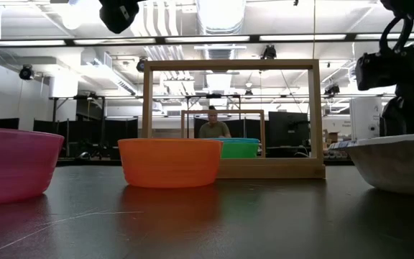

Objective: Place and stack bowls onto a shelf
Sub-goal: Stack the white bowl on top of the white bowl on the shelf

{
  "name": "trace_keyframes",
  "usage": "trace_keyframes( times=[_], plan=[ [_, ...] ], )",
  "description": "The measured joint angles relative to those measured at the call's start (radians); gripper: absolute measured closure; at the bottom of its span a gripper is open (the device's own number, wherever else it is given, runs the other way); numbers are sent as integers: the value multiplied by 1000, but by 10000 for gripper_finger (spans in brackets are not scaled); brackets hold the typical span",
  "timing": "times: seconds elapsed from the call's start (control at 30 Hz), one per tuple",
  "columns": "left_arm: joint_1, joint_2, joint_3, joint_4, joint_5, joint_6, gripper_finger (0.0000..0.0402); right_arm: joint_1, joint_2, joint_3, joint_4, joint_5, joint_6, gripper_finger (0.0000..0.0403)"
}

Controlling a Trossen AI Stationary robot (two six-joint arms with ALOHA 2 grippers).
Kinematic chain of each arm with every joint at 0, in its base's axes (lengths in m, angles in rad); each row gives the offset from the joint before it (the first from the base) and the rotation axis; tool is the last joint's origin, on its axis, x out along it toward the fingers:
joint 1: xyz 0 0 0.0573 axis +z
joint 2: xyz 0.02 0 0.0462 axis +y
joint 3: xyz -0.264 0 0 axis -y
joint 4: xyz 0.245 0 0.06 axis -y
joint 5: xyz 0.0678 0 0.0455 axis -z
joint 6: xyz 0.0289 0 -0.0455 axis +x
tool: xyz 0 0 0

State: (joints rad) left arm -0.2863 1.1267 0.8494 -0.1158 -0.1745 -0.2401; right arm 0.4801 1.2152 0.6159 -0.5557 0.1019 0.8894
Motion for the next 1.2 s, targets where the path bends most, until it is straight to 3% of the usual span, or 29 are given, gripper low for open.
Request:
trace_keyframes(
  times=[0.17,0.4,0.53,0.7,0.83,1.03,1.2],
  plan=[
    [0,0,0,2,-1,0,402,0,-5,0,1,1,-1,290],
    [0,0,0,3,-2,9,402,0,-17,0,6,-15,-15,384],
    [0,0,0,4,-2,24,402,0,-51,0,1,-40,-9,392],
    [0,0,-1,11,-2,44,402,-8,-159,0,18,-145,46,394],
    [0,0,-1,12,-3,55,402,-10,-266,-2,133,-208,106,394],
    [0,0,-1,19,-3,60,402,-10,-352,-1,423,-205,39,394],
    [0,0,-1,20,-6,81,402,-43,-352,6,517,-159,-40,394]
  ],
)
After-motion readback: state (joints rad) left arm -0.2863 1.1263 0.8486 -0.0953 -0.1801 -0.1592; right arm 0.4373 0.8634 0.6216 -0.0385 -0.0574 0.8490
